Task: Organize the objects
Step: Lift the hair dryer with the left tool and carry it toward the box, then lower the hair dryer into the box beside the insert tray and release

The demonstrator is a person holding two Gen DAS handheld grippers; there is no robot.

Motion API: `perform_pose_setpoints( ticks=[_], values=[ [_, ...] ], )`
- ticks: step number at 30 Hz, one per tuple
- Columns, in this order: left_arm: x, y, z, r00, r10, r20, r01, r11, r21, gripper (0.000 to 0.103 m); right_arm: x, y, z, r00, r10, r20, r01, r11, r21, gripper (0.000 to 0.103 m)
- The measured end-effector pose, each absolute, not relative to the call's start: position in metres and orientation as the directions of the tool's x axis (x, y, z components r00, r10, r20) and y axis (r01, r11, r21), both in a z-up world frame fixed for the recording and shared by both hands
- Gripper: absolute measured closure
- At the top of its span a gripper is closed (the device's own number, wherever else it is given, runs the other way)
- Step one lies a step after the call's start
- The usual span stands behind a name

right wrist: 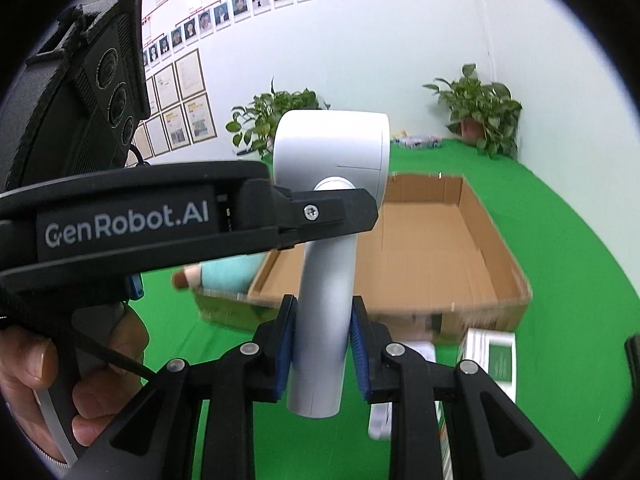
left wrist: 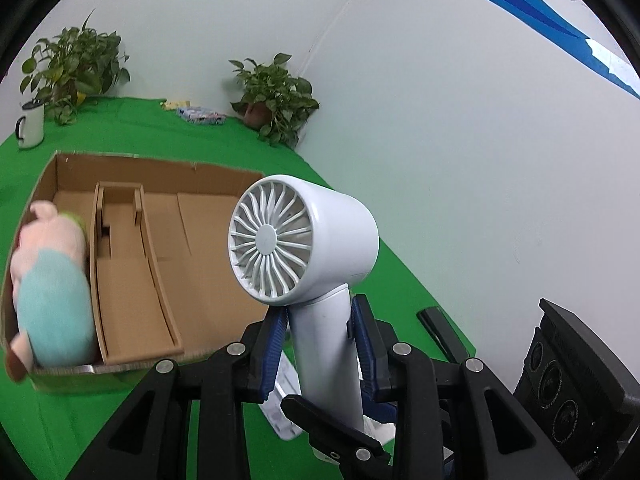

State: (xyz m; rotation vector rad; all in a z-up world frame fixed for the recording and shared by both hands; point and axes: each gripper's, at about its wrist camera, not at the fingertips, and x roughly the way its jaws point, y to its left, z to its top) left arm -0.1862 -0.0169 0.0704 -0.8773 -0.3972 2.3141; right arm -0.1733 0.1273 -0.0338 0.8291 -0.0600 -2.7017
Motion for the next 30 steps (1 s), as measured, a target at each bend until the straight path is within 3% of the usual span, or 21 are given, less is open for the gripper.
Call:
perform_pose_setpoints(
  ticks=[7, 14, 30],
  values=[
    [-0.229, -0.019, 0.111, -0.605, 0.639, -0.475, -0.447, -0.766, -0.462, 0.073, -0.213, 0.127, -0.005, -0.785, -0.321, -0.53, 0.3, -0.945, 0.128, 0.078],
    [-0.286, -0.024, 0.12, -0.597, 0.632, -0.494, -0.399, -0.769, -0.5, 0.073, -0.263, 0.125, -0.003, -0.74, -0.338, -0.581, 0.311, -0.939, 0.15, 0.078],
    [-0.383, -0.023, -0.036, -0.396, 0.564, -0.725, -0.15, -0.818, -0.555, 0.073, -0.337, 0.132, -0.123, -0.478, -0.42, -0.772, 0.255, -0.907, 0.336, 0.079]
  ],
)
